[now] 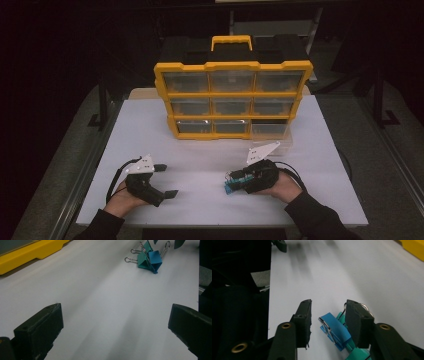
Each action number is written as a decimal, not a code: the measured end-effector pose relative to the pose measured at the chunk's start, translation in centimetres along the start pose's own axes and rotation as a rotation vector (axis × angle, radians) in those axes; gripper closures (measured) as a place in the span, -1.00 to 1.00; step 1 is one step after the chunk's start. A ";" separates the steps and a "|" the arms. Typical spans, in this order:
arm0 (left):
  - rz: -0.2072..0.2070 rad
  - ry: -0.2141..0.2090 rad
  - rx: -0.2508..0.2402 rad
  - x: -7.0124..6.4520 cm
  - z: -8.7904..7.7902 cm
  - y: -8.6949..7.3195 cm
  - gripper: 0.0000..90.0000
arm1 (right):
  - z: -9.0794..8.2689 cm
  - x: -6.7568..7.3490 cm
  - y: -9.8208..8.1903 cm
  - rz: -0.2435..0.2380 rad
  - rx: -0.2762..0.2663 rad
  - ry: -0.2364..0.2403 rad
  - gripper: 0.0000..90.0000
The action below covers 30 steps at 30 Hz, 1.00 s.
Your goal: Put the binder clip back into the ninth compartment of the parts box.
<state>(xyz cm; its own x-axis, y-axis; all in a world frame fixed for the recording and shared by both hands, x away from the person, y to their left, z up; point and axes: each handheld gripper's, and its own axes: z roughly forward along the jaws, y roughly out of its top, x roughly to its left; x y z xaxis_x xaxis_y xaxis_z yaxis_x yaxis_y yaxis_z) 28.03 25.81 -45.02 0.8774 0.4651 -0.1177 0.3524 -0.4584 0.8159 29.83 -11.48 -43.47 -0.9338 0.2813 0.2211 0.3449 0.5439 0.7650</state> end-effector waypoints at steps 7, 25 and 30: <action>0.001 0.000 0.001 0.0 0.0 0.0 -1.00 | 0.6 -0.2 -0.4 -0.035 0.035 0.020 0.39; 0.005 0.001 0.003 0.0 0.0 0.0 -1.00 | 0.8 -0.2 -0.7 -0.100 0.047 0.039 0.83; 0.006 0.001 0.003 -0.1 0.0 0.0 -1.00 | 0.8 -0.2 -0.7 -0.097 0.046 0.054 0.93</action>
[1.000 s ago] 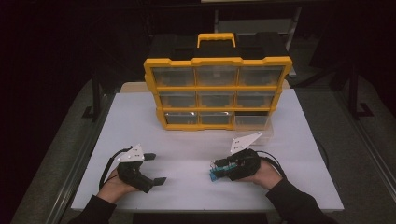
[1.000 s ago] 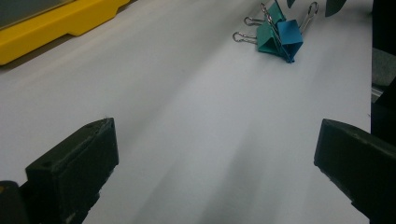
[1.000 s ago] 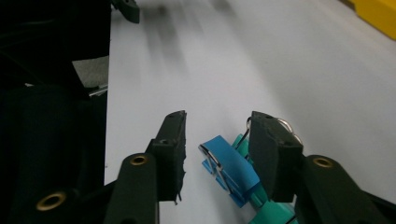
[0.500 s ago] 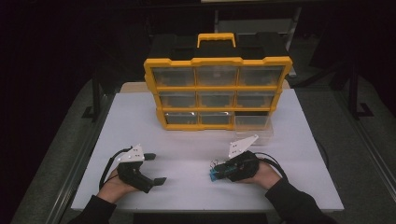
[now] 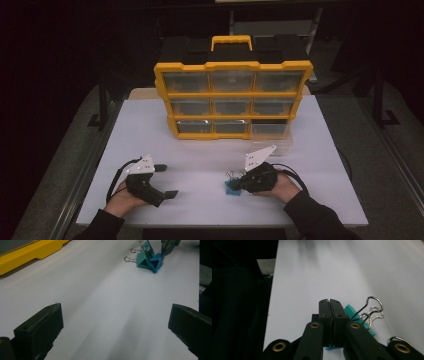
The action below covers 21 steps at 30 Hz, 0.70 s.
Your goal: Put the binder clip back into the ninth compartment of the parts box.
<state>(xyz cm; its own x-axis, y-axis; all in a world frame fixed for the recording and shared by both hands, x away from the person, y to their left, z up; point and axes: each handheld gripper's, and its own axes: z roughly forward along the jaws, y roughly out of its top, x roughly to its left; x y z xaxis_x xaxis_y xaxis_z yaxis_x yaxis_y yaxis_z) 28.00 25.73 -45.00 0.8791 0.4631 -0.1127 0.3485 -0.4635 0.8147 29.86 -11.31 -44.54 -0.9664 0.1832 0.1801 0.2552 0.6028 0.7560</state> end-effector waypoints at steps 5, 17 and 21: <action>0.002 0.001 0.002 0.0 0.0 0.0 -1.00 | 0.0 0.0 0.0 0.000 0.003 0.007 0.93; 0.011 -0.002 0.009 -0.1 0.1 0.0 -1.00 | -0.9 0.4 0.6 0.014 -0.041 0.008 0.94; 0.013 -0.002 0.012 -0.1 0.1 0.0 -1.00 | -1.3 0.4 0.8 0.026 -0.053 0.002 0.94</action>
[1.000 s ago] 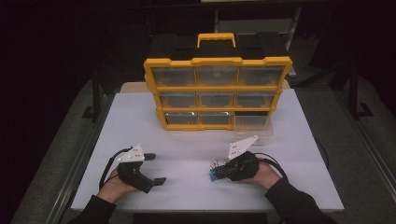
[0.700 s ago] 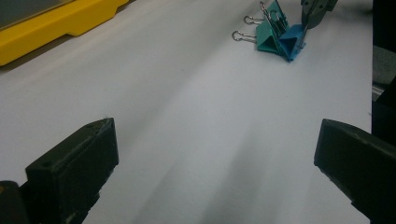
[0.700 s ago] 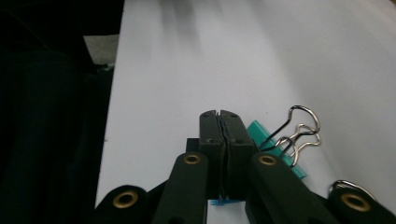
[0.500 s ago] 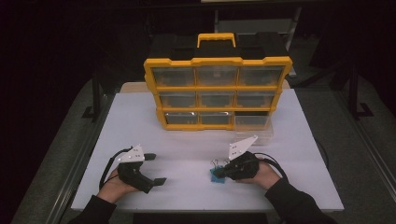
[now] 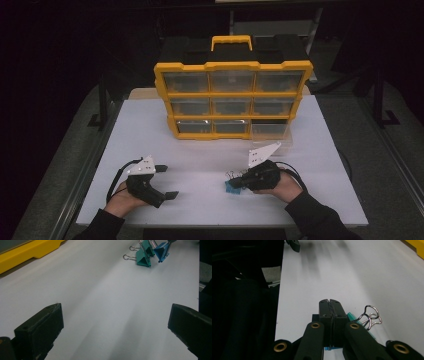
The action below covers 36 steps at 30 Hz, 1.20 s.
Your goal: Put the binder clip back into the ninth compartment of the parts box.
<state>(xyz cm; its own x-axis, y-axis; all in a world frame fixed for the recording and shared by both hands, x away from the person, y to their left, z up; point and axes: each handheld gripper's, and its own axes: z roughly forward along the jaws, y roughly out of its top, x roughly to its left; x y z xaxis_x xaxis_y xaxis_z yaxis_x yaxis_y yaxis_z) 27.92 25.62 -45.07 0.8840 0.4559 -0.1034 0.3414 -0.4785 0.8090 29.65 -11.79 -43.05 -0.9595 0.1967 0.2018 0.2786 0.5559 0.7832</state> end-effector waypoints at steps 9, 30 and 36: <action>0.011 0.006 0.006 -0.1 0.1 -0.1 -1.00 | -0.5 0.2 0.5 0.016 -0.001 -0.018 0.94; 0.016 0.023 0.005 -0.1 0.1 -0.2 -1.00 | -2.2 0.5 2.7 0.036 -0.005 -0.076 0.94; 0.016 0.023 0.007 0.0 0.1 -0.2 -1.00 | -2.8 0.5 3.7 0.035 -0.007 -0.101 0.94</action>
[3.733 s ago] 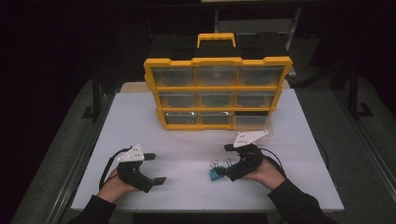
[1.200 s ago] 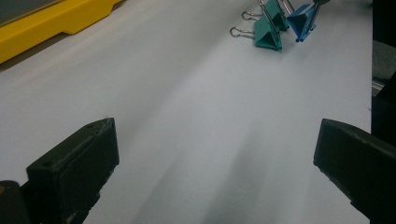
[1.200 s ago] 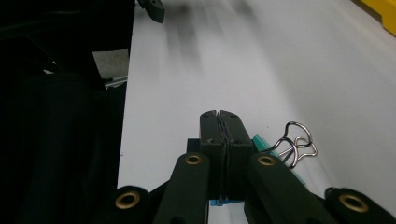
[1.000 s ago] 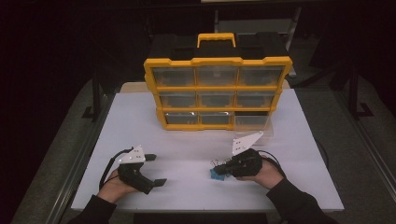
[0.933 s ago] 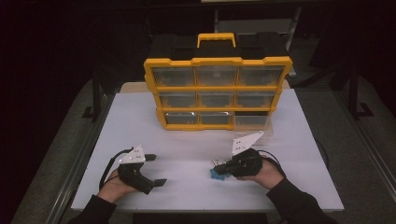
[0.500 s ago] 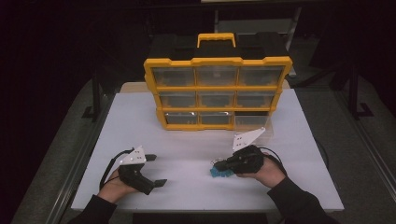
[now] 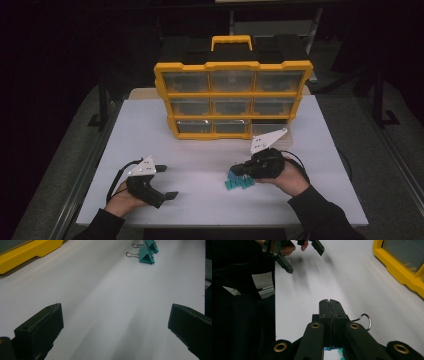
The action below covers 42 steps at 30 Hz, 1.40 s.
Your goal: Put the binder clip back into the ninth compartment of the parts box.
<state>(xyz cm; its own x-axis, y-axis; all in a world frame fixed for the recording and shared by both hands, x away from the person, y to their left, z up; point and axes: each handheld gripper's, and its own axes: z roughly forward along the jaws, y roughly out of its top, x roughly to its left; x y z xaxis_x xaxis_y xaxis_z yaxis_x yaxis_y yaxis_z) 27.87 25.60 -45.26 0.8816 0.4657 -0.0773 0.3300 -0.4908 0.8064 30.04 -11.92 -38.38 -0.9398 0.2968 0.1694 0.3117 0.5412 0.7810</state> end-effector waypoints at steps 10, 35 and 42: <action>-0.004 -0.001 0.000 0.0 -0.1 0.0 -1.00 | -0.6 -0.3 1.3 0.008 0.009 -0.029 0.94; -0.002 0.001 -0.002 0.0 -0.1 0.0 -1.00 | -2.9 -1.2 3.8 0.032 -0.006 -0.111 0.94; -0.002 0.000 -0.003 0.0 0.0 0.0 -1.00 | -4.2 -2.0 4.3 0.040 -0.031 -0.154 0.94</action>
<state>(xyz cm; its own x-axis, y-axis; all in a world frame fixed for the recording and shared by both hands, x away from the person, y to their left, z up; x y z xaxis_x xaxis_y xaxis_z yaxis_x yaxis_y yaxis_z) 27.90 25.62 -45.21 0.8807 0.4670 -0.0788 0.3308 -0.4876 0.8080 32.65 -13.50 -32.82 -0.8933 0.4361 0.1086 0.3421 0.5029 0.7938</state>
